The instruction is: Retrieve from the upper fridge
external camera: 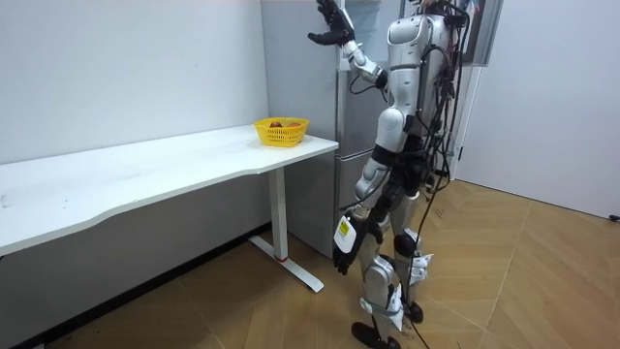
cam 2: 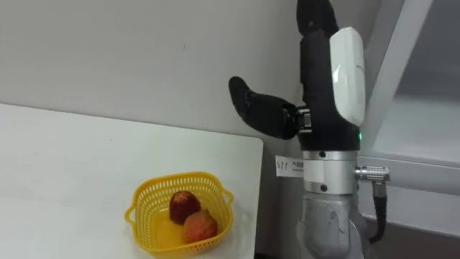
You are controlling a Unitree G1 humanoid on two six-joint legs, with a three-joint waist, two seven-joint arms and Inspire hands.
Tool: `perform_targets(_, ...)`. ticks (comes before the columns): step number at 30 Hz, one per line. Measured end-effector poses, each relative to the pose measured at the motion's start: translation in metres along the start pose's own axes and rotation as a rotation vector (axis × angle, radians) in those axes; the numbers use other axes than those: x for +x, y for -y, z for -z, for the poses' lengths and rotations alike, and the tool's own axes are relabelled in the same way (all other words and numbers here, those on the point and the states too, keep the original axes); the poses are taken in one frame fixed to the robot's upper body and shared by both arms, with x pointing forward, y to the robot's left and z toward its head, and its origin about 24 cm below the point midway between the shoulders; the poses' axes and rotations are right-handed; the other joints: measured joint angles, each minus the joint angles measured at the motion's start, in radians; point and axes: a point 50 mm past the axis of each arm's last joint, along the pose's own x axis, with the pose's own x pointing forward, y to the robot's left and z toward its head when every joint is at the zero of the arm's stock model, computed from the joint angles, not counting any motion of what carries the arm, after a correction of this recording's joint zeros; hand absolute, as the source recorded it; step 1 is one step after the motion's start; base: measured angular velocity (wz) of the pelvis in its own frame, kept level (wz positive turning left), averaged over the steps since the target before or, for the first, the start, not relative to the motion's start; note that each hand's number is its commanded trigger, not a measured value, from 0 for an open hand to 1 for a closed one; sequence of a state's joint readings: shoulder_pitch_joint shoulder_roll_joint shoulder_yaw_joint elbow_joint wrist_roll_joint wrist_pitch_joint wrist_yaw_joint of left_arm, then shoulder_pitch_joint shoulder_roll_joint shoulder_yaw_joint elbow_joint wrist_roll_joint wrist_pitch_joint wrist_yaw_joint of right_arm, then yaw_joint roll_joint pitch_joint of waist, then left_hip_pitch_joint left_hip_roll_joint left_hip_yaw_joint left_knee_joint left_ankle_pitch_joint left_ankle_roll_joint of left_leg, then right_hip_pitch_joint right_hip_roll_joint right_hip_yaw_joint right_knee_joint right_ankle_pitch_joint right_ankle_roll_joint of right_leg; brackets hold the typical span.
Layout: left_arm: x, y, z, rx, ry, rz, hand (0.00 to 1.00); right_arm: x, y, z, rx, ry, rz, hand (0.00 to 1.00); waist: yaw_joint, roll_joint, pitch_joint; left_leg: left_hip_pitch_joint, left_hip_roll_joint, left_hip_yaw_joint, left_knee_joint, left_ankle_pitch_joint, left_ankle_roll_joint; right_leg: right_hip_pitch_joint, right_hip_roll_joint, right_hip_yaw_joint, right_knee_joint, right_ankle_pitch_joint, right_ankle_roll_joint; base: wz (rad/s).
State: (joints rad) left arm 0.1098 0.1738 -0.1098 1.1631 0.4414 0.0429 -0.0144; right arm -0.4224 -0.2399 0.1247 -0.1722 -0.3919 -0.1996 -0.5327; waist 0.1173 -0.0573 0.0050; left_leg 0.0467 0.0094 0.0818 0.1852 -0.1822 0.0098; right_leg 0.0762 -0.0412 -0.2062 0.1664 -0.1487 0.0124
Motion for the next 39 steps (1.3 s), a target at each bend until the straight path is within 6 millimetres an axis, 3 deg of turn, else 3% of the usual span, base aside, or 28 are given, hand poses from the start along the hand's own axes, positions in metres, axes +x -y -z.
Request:
perform_targets(8, -0.003, 0.01, 0.015, -0.023, -0.034, 0.0, 0.0, -0.029, 0.017, 0.008, 0.018, -0.047, 0.021, 0.0, -0.059, 0.012, -0.0015, 0.018, -0.003, 0.0, 0.0, -0.004, 0.004, 0.024, -0.002, 0.008, 0.002, 0.0, 0.0, 0.0)
perform_targets(11, -0.004, 0.011, 0.019, -0.039, -0.038, -0.005, 0.0, -0.037, 0.038, 0.013, -0.02, -0.092, 0.097, 0.0, -0.069, 0.015, -0.005, 0.021, -0.002, 0.013, -0.002, -0.004, 0.004, 0.019, -0.002, 0.019, 0.002, 0.0, 0.0, -0.08)
perform_targets(14, -0.006, 0.015, 0.024, -0.059, -0.052, 0.005, 0.0, -0.046, 0.062, 0.026, -0.1, -0.166, 0.196, 0.0, -0.104, 0.021, -0.012, 0.02, -0.002, 0.022, -0.002, -0.004, 0.004, 0.013, 0.0, 0.04, 0.005, 0.0, 0.0, -0.15)
perform_targets(17, -0.007, 0.017, 0.03, -0.084, -0.069, 0.001, 0.0, -0.057, 0.089, 0.033, -0.187, -0.208, 0.319, 0.0, -0.133, 0.031, -0.0127, 0.035, 0.0, 0.036, -0.01, -0.004, 0.004, 0.01, 0.003, 0.057, 0.007, 0.0, 0.0, -0.19)
perform_targets(21, -0.007, 0.018, 0.033, -0.096, -0.082, 0.004, 0.0, -0.071, 0.108, 0.037, -0.264, -0.243, 0.431, 0.0, -0.16, 0.025, -0.0089, 0.045, 0.003, 0.054, -0.024, -0.004, 0.003, 0.007, 0.01, 0.08, 0.007, -0.002, -0.001, -0.2)
perform_targets(27, -0.005, 0.012, 0.027, -0.093, -0.066, -0.009, 0.0, -0.084, 0.117, 0.038, -0.309, -0.271, 0.464, 0.0, -0.164, 0.008, -0.0126, 0.052, 0.004, 0.076, -0.038, -0.004, 0.003, -0.009, 0.014, 0.108, 0.004, -0.004, 0.0, -0.12)
perform_targets(29, -0.006, 0.011, 0.029, -0.089, -0.069, -0.013, 0.0, -0.087, 0.118, 0.038, -0.316, -0.281, 0.459, 0.0, -0.164, 0.003, -0.0079, 0.049, 0.003, 0.08, -0.042, -0.004, 0.003, -0.011, 0.015, 0.114, 0.005, -0.003, 0.0, -0.12)
perform_targets(32, -0.006, 0.011, 0.029, -0.081, -0.069, -0.016, 0.0, -0.097, 0.121, 0.039, -0.34, -0.311, 0.447, 0.0, -0.166, 0.001, -0.0092, 0.048, 0.004, 0.083, -0.044, -0.007, 0.004, -0.02, 0.016, 0.118, 0.005, -0.003, 0.0, -0.04)
perform_targets(37, -0.006, 0.011, 0.028, -0.073, -0.065, -0.012, 0.0, -0.12, 0.115, 0.043, -0.353, -0.398, 0.353, 0.0, -0.168, 0.018, -0.0062, 0.045, 0.005, 0.095, -0.043, -0.01, 0.004, -0.025, 0.016, 0.12, 0.005, -0.003, 0.0, -0.04)
perform_targets(39, -0.006, 0.013, 0.028, -0.069, -0.07, -0.007, 0.0, -0.134, 0.109, 0.051, -0.361, -0.47, 0.276, 0.0, -0.168, 0.024, -0.0088, 0.045, 0.009, 0.101, -0.044, -0.014, 0.003, -0.024, 0.019, 0.123, 0.006, -0.003, 0.0, -0.07)
